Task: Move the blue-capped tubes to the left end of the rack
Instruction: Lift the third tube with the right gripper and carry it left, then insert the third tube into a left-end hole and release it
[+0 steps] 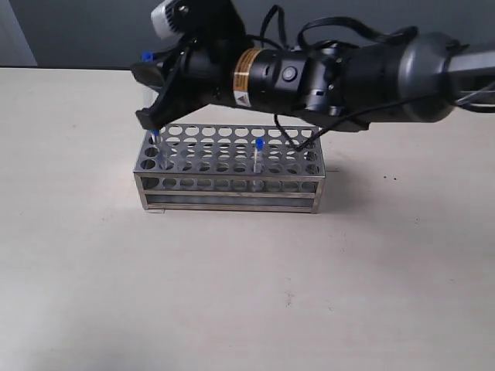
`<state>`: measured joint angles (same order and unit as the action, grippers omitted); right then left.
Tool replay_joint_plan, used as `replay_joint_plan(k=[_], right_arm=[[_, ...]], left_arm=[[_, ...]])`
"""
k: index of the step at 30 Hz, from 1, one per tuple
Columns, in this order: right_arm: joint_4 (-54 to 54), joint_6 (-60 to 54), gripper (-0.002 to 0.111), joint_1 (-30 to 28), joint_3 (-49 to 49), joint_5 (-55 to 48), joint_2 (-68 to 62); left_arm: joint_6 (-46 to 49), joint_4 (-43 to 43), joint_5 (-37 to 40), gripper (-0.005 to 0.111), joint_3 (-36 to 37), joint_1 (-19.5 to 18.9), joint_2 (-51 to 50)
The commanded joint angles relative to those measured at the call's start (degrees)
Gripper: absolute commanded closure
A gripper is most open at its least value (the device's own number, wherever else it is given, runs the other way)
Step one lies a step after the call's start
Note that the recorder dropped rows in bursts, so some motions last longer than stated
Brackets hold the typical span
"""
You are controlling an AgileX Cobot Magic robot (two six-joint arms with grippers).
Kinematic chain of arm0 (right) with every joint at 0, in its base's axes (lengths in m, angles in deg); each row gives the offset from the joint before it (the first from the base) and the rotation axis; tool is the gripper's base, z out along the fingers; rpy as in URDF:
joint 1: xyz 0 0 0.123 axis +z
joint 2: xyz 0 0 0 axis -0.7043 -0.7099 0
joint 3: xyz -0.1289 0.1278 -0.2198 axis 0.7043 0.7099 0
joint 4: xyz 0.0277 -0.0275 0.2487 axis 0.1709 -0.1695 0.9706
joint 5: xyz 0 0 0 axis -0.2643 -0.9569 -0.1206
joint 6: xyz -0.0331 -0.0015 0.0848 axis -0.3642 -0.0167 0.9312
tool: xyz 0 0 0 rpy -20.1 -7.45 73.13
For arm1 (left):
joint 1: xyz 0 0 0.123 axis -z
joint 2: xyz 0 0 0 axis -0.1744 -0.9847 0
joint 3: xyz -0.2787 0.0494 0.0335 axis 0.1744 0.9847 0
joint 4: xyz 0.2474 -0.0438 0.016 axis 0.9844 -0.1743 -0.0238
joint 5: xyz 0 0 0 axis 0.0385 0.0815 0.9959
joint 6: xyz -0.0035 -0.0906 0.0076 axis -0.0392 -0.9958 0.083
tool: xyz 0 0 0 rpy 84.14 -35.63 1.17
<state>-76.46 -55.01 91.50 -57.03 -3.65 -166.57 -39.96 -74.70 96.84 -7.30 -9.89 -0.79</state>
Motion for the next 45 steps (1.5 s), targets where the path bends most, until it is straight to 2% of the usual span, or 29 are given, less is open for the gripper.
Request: replay_joint_plan(k=[1,17,27,45], right_arm=[[-0.9,0.9,0.109,2.0,-1.8,-2.2,-4.0],[-1.3,-0.4,0.109,2.0,-1.8,-3.6,-6.9],[-1.3,-0.2,0.109,2.0,-6.9,-6.8,-8.2],[-1.3,1.8,0.109,2.0,-6.9,-6.8,-12.0]], left_arm=[[-0.2,-0.1,-0.8,0.106,-0.1,0.4,-0.3],[-0.2,-0.1,-0.8,0.106,-0.1,0.4,-0.3],[-0.2,-0.1,-0.8,0.106,-0.1,0.4,-0.3],[-0.2,-0.1,-0.8,0.106,-0.1,0.4,-0.3]])
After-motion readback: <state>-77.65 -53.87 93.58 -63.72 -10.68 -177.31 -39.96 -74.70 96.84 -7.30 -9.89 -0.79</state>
